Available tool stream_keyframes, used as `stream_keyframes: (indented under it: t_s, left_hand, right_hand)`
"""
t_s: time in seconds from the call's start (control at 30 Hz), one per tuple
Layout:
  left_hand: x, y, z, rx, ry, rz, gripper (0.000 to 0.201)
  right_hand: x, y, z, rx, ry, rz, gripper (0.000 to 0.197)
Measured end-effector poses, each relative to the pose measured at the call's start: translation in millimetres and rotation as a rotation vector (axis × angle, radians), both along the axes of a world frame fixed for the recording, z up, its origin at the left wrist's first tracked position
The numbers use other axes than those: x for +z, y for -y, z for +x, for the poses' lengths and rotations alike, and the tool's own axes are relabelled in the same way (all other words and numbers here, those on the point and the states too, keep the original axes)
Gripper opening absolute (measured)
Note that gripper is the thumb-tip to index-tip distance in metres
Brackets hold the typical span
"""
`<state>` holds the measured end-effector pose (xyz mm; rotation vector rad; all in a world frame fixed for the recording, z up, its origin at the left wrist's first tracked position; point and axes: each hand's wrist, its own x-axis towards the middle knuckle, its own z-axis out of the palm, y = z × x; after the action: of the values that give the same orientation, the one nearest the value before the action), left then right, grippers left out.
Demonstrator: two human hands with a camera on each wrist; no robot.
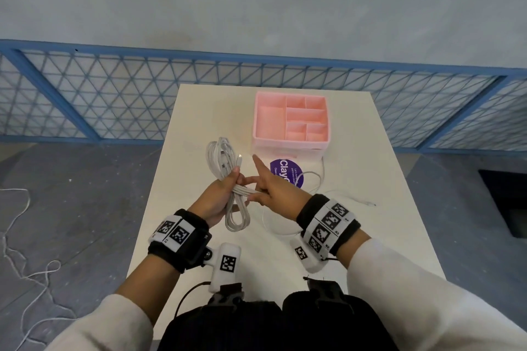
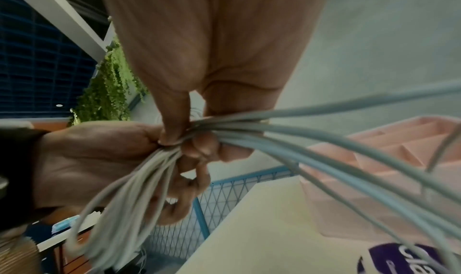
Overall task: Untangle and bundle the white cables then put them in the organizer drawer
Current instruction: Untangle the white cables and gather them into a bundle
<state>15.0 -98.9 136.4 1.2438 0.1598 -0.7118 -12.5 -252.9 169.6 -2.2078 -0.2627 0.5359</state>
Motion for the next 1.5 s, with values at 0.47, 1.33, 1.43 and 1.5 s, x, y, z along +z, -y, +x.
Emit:
stream_keyframes:
  t_s: [0.47,1.33,1.43,1.5]
  left_hand:
    - [12.8,-21.6,28.2,0.525,-0.113,-0.378,0.041]
    - [3.6,33.1,4.0,0.218,0.32,0.158,0.032]
    - [4.4,36.1,-5.2,0.174,0.322,0.197,0.036]
    - [9.2,37.6,-8.9,0.137,0.384,0.254,0.029]
  right_hand:
    - [-10.2,55.9,6.4,0.083,0.075,-0.295,0.019]
    - [40.0,-3.1,20.5,0.368,0.239,-0.648,0.038]
    - [35.6,4.3,22.7,0.201,0.293,-0.731,0.063]
    - [33.1,3.8,23.2,0.182,0.283,-0.754,0.064]
